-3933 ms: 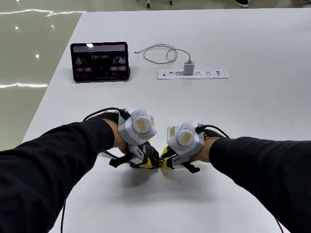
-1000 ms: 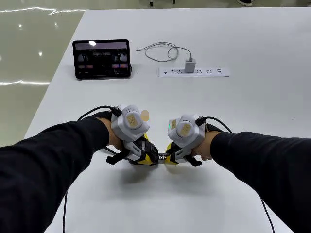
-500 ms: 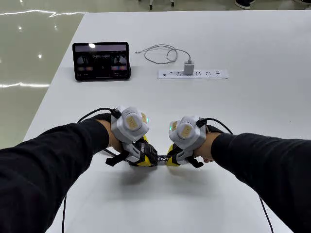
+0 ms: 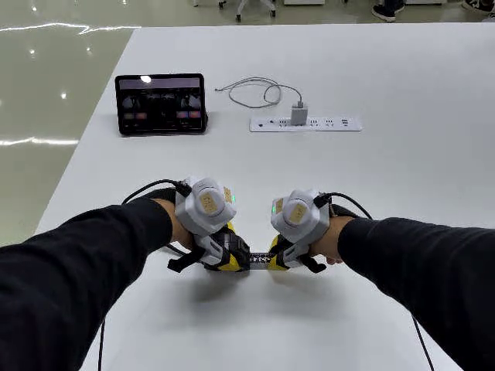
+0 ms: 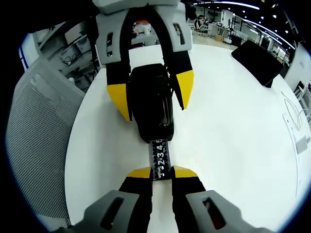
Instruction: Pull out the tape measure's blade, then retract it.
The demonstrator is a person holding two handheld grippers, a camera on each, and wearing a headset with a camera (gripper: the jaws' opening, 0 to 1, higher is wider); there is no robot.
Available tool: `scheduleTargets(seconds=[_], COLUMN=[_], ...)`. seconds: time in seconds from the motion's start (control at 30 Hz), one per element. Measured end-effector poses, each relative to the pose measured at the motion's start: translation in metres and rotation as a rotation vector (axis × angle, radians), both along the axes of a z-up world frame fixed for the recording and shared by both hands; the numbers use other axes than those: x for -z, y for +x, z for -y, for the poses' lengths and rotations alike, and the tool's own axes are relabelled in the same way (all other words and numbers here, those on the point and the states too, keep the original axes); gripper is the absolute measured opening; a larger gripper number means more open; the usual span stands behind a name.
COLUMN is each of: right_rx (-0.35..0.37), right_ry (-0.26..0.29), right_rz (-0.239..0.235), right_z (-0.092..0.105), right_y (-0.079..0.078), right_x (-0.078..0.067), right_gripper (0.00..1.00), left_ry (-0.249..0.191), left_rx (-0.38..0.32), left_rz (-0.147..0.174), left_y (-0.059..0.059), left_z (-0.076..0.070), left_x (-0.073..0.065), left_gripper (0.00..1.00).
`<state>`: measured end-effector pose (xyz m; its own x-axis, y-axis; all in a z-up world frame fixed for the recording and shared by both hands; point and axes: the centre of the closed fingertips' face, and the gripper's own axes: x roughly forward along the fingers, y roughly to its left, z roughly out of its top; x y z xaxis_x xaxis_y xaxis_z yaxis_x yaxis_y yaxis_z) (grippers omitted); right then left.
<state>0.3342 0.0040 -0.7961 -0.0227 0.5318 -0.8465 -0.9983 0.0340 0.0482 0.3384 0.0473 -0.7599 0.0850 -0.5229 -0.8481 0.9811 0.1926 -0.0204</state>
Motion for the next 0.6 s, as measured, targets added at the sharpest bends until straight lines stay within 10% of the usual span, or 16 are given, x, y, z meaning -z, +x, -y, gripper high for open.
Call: scheduleTargets(seconds=[0.6], right_rx=[0.014], right_ry=[-0.008], right_rz=[0.005], right_z=[0.016], right_y=[0.003], right_x=[0.000], right_gripper=[0.09], left_ry=[0.001], left_rx=[-0.006], left_rz=[0.002], left_y=[0.000], left_z=[0.000], left_x=[0.000], left_gripper=[0.34])
